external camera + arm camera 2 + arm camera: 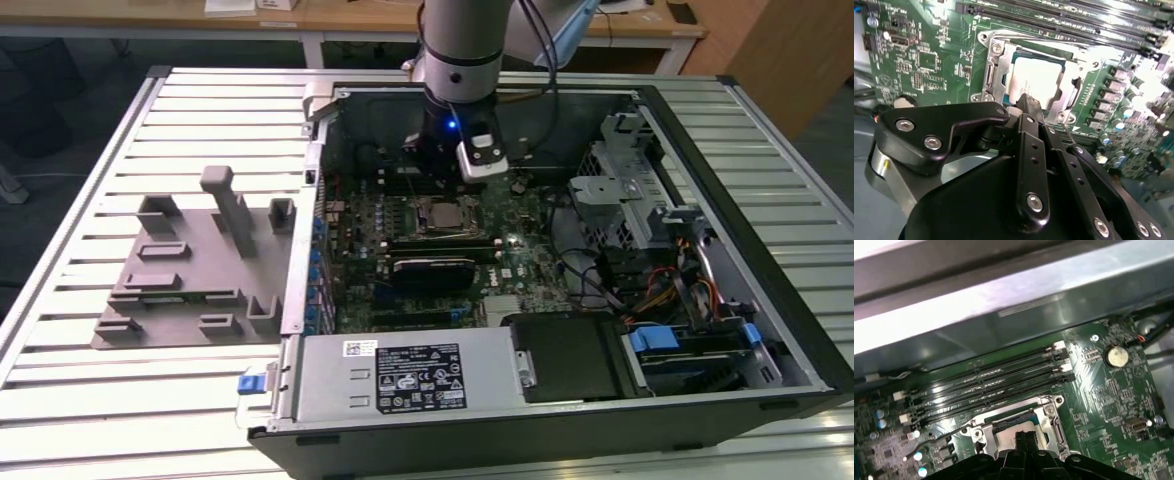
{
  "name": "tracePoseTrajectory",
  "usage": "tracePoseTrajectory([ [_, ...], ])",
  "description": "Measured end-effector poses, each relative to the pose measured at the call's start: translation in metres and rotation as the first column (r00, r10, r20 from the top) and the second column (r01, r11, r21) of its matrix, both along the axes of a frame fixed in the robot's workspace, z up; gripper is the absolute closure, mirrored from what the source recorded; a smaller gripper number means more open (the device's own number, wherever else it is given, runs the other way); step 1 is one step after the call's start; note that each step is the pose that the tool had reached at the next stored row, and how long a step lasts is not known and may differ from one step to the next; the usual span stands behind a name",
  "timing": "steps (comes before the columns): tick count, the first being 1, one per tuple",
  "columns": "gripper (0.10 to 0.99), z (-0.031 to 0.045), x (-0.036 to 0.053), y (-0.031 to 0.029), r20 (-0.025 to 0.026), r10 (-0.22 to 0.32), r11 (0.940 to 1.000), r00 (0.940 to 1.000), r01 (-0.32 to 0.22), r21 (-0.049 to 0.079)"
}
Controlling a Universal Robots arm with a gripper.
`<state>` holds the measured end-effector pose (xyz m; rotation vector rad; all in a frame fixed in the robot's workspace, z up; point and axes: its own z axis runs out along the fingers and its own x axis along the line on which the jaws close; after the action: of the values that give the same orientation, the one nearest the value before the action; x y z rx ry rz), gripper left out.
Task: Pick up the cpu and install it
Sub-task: 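Close the cpu cover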
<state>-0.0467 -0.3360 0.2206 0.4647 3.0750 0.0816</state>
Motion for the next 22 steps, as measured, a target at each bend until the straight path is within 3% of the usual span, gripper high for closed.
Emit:
tracePoseTrajectory([
  [6, 0.98, -0.0003, -0.0003, 0.0, -0.0002, 0.082, 0.9966, 0.9966, -0.082, -0.004],
  [12, 0.98, -0.0005, -0.0008, 0.0, -0.0006, 0.16, 0.9871, 0.9871, -0.16, -0.008],
  [17, 0.98, -0.0007, -0.0012, 0.0, -0.0013, 0.223, 0.9749, 0.9749, -0.223, -0.011],
  [18, 0.98, -0.0007, -0.0014, 0.0, -0.0017, 0.249, 0.9685, 0.9686, -0.249, -0.013],
  [22, 0.98, -0.0009, -0.0017, 0.0, -0.0024, 0.298, 0.9546, 0.9547, -0.298, -0.016],
])
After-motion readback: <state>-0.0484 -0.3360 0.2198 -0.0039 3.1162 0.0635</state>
